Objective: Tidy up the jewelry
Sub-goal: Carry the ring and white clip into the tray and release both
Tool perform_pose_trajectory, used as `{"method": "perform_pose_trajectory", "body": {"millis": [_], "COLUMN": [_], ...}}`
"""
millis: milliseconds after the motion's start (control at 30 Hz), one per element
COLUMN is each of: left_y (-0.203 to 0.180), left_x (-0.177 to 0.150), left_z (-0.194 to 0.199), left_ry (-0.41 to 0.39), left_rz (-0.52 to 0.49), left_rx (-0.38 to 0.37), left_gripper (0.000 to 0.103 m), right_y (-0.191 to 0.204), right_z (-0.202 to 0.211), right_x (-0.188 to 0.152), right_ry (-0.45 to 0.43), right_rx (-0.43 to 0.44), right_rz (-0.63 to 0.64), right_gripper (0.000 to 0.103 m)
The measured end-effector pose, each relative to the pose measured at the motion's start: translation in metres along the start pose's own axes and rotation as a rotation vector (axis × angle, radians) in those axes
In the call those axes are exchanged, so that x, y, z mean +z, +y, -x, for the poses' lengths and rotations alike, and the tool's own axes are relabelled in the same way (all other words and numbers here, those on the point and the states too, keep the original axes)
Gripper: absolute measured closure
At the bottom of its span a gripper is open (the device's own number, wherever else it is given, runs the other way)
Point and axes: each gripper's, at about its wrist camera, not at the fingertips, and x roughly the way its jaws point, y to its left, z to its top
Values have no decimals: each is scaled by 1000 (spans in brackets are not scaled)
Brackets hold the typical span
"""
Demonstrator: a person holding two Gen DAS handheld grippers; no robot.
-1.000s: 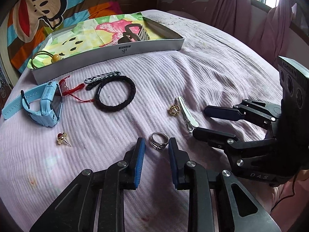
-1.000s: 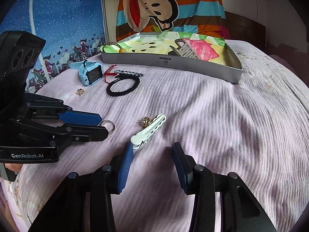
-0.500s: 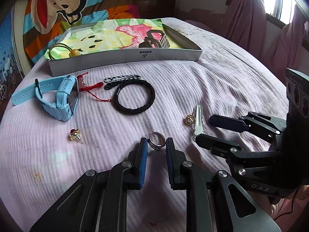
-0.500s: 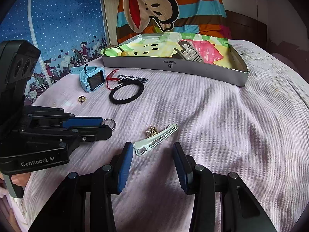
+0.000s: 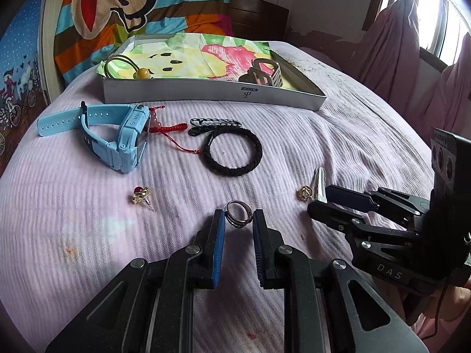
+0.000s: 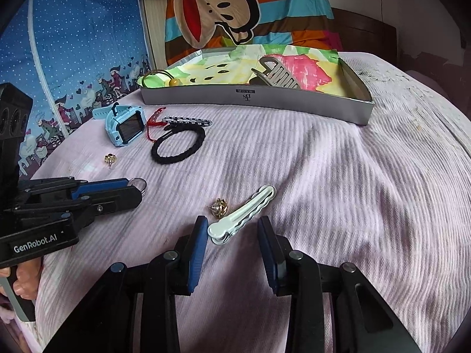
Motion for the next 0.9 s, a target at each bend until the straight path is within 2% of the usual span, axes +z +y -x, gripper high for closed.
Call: {"method": "perform_pose_trajectory", "body": {"millis": [100, 167, 200, 367, 567, 733, 900], "left_y": [-1, 0, 0, -1, -4, -4, -1], "left_x": [0, 0, 0, -1, 6, 30, 74], "left_z": [1, 2, 2, 8, 26, 43, 45], "left_ry": [-5, -8, -11, -32, -107, -181, -233], "left_rz": [-2, 0, 1, 1, 4, 22, 21], "left_rx": [3, 2, 0, 11, 30, 61, 80], "left_gripper": [87, 88, 88, 88, 88, 88, 88], "right_y": [-3, -6, -9, -14, -9, -2, -12], "right_z": [-2, 0, 1, 9, 28, 37, 32], "right_x": [1, -1, -2, -3, 1, 22, 64], "right_ry": [5, -3, -7, -37, -136, -199, -250], "right_rx": [-1, 1, 7, 16, 7, -11, -22], "right_rz": [-18, -36, -50, -77, -51, 38, 58], "right_gripper": [72, 85, 87, 87, 87, 87, 87]}}
